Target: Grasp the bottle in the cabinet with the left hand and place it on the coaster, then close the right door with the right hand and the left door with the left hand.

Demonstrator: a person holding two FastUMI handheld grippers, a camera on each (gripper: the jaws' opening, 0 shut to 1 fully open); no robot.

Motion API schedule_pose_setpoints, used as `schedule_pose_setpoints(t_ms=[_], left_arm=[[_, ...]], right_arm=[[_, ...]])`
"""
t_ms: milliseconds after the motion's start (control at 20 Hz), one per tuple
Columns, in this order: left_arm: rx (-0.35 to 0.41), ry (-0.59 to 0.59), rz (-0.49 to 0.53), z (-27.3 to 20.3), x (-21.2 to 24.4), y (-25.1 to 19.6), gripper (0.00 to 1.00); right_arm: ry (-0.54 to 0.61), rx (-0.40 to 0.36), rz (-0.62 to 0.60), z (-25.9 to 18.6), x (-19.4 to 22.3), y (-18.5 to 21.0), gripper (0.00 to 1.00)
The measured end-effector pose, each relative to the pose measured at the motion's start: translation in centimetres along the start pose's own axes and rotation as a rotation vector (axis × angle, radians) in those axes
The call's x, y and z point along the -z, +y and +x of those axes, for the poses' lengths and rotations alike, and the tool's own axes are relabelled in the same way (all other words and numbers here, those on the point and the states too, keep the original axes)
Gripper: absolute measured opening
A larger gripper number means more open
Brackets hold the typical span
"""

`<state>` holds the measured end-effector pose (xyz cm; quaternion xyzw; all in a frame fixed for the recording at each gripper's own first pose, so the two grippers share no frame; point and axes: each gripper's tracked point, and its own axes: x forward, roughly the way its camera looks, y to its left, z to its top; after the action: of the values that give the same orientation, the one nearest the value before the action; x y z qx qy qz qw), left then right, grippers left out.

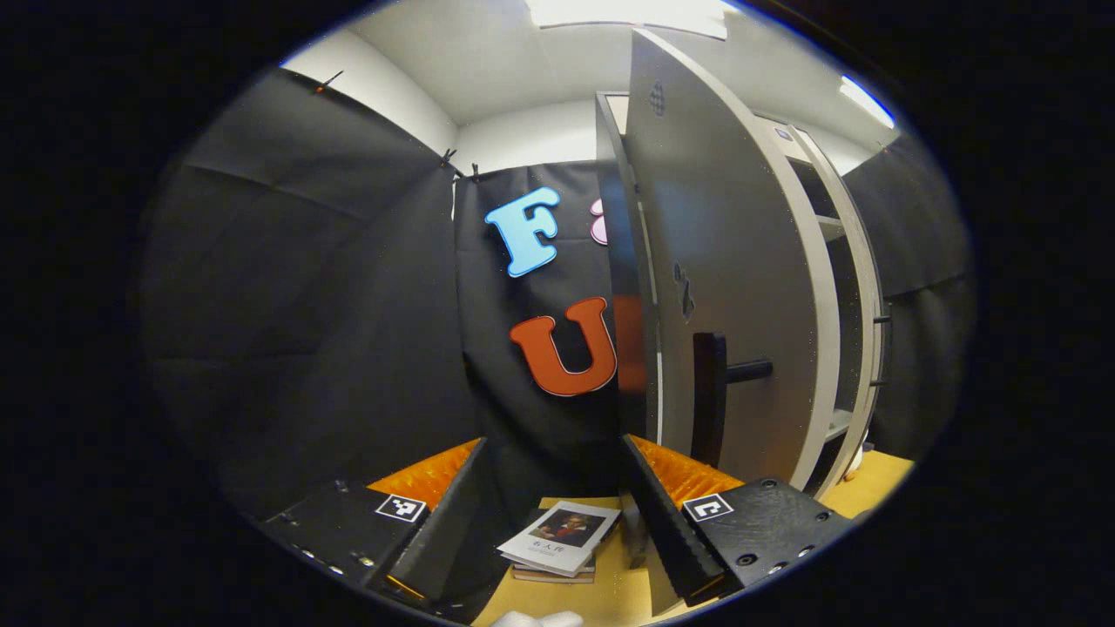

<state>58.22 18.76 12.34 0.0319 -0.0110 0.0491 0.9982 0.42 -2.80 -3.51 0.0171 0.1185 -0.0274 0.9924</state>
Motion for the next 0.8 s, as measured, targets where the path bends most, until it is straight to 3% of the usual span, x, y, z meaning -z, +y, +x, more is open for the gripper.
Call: schedule_pose_setpoints(t_ms=[500, 800], left_arm=[[0.024, 0.021, -0.021, -0.4, 0.0, -2.0, 0.88], [0.123, 0.001, -0.010, -0.5, -1.1, -9.1, 0.88]], right_arm=[[-0.022, -0.015, -0.002, 0.5, -0.7, -1.1, 0.80], [-0.014, -0.005, 0.000, 0.6, -0.6, -2.3, 0.80]])
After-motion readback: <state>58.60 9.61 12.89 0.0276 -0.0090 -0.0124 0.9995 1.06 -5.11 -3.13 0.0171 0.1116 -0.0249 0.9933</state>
